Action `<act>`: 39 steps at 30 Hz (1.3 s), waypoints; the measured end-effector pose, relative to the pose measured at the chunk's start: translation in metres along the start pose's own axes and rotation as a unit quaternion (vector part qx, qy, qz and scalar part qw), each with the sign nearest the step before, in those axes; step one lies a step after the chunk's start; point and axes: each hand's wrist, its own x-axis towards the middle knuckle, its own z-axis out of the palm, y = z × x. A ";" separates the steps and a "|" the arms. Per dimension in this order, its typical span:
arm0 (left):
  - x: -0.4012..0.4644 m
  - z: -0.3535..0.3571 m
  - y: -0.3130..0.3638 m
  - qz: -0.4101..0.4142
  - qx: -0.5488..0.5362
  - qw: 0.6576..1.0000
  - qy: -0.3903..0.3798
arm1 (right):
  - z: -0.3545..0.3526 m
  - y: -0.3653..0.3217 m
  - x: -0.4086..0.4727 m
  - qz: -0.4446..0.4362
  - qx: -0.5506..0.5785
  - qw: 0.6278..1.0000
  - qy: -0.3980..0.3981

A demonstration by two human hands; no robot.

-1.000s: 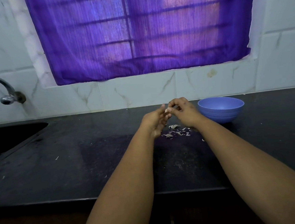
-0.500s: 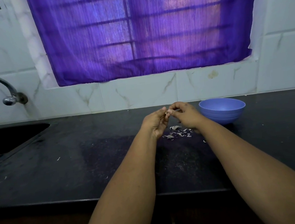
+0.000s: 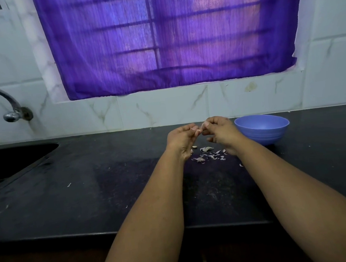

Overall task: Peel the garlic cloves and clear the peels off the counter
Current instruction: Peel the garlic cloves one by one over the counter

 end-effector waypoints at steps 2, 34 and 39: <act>-0.001 0.000 0.001 0.006 0.013 1.000 0.016 | -0.004 -0.001 0.003 0.014 0.043 0.998 0.043; -0.006 -0.005 -0.008 0.178 0.359 0.915 0.048 | -0.007 0.000 -0.003 -0.033 -0.077 0.996 -0.003; -0.002 -0.007 -0.010 0.186 0.388 0.901 0.058 | -0.008 0.001 -0.005 -0.056 -0.133 0.989 -0.015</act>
